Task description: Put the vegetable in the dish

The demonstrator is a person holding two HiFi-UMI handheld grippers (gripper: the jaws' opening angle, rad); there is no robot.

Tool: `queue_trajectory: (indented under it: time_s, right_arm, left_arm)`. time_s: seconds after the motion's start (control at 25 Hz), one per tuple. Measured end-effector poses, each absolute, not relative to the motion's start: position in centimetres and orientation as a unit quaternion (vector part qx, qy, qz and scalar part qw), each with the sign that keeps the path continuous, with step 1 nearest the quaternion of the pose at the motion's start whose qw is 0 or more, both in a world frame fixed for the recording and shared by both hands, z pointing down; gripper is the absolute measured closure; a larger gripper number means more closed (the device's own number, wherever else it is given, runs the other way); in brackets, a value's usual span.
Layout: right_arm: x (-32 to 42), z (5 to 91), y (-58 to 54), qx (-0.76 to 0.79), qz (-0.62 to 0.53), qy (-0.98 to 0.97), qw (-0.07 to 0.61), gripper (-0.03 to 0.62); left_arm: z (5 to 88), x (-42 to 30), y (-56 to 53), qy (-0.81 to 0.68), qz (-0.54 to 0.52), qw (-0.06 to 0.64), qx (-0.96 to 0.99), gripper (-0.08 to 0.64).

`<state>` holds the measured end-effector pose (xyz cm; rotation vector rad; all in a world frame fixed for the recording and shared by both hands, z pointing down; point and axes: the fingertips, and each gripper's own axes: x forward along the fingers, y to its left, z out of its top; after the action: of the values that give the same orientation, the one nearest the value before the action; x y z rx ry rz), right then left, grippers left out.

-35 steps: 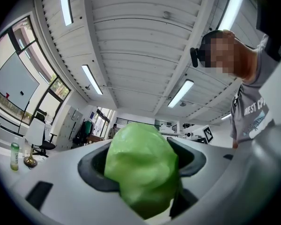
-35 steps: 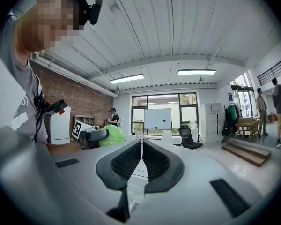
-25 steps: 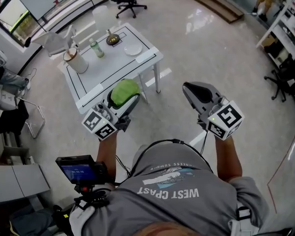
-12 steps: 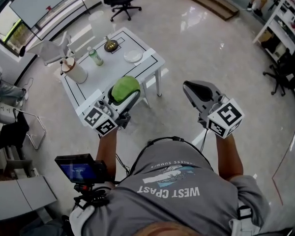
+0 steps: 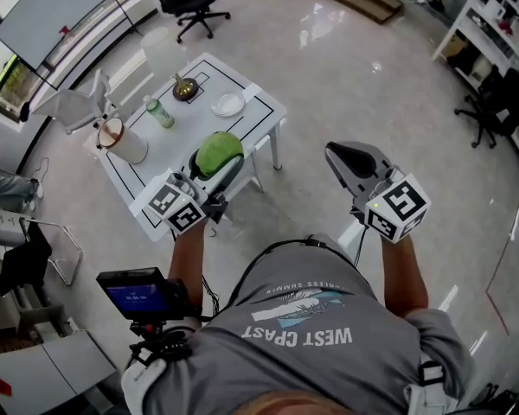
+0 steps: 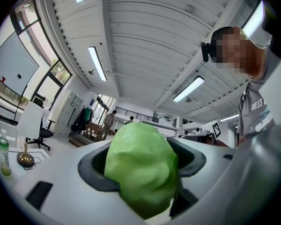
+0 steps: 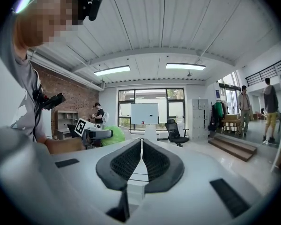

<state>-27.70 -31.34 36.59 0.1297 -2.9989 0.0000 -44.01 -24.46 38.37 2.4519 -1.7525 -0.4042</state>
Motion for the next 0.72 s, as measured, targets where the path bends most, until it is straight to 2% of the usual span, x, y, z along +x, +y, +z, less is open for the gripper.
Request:
queue_trajectory:
  time_s: [0.72]
  right_arm:
    - [-30.4,38.3,-44.3,0.024,-0.022,-0.994,0.101,0.584]
  left_arm:
    - [47.6,-50.4,-38.4,-0.635,-0.126,0.136,0.750,0.242]
